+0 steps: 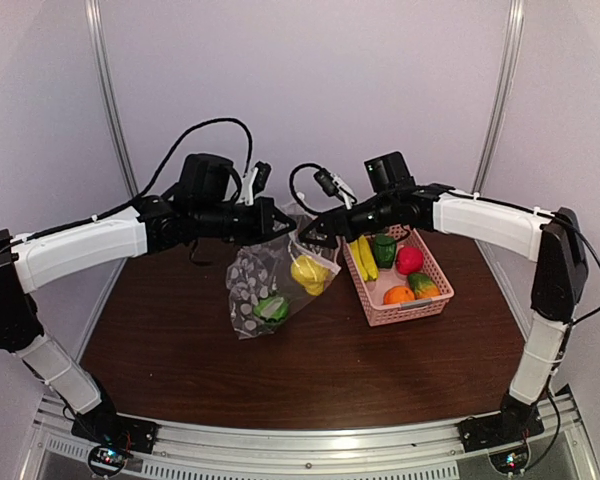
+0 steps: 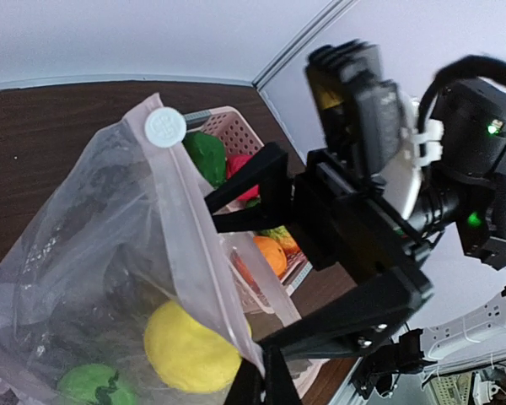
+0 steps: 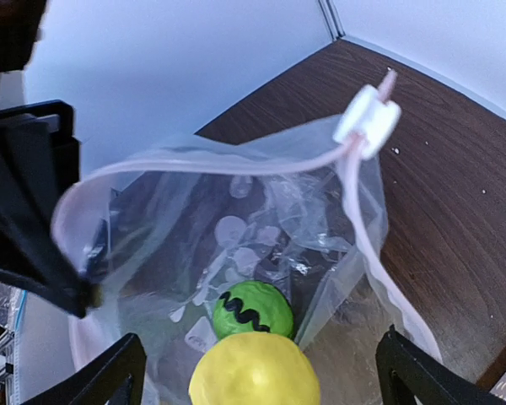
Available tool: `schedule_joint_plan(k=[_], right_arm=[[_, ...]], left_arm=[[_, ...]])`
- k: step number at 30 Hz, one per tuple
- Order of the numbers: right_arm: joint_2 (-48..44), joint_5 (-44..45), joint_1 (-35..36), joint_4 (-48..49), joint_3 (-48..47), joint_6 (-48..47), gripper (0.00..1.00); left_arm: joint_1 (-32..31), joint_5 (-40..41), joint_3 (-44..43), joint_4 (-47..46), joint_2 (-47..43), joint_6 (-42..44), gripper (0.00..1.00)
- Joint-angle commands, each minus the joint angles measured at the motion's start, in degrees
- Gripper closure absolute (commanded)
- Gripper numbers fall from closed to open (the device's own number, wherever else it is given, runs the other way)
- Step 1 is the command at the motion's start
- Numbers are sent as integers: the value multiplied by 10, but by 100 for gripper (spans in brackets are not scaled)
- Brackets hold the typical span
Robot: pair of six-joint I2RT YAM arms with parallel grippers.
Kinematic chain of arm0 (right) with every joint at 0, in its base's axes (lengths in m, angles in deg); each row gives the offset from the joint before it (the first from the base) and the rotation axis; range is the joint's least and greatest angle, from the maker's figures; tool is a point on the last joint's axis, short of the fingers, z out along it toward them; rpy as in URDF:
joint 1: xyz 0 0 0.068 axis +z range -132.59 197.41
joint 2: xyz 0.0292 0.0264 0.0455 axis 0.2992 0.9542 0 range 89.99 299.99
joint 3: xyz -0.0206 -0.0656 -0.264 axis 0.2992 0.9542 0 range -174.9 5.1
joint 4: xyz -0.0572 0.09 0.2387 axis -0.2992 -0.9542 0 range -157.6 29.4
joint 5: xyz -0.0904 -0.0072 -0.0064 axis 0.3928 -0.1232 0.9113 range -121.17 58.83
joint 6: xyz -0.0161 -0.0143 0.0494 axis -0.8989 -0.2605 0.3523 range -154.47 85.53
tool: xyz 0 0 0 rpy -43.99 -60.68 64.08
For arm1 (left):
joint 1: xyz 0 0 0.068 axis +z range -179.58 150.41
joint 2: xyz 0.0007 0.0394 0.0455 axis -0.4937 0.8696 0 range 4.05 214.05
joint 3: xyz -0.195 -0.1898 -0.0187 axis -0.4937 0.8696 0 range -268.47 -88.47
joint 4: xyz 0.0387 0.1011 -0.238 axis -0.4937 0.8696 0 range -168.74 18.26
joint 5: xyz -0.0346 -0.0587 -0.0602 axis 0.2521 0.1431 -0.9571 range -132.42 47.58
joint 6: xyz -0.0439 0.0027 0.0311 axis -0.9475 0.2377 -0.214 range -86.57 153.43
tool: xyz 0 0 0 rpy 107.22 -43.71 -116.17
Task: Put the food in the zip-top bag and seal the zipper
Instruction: Place the fake fruit in the zipper food storage bag, then pick up the fake fruit from the bin.
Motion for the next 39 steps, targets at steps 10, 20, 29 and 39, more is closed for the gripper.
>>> schedule_joint_plan(k=[10,20,29,39], right_arm=[[-127,-23,-133,-56,1,-29,8],[-64,250,-189,-188,9,-178,15],[48,382,-191,-269,-67,-296,7],[132,420,-191,-305,-107,-329,5]], left_arm=[[30,84,34,42,-46,60,100],[18,-1,-22,37,21,68,100],[18,-10,15,18,21,38,100],[18,0,28,25,5,45,100]])
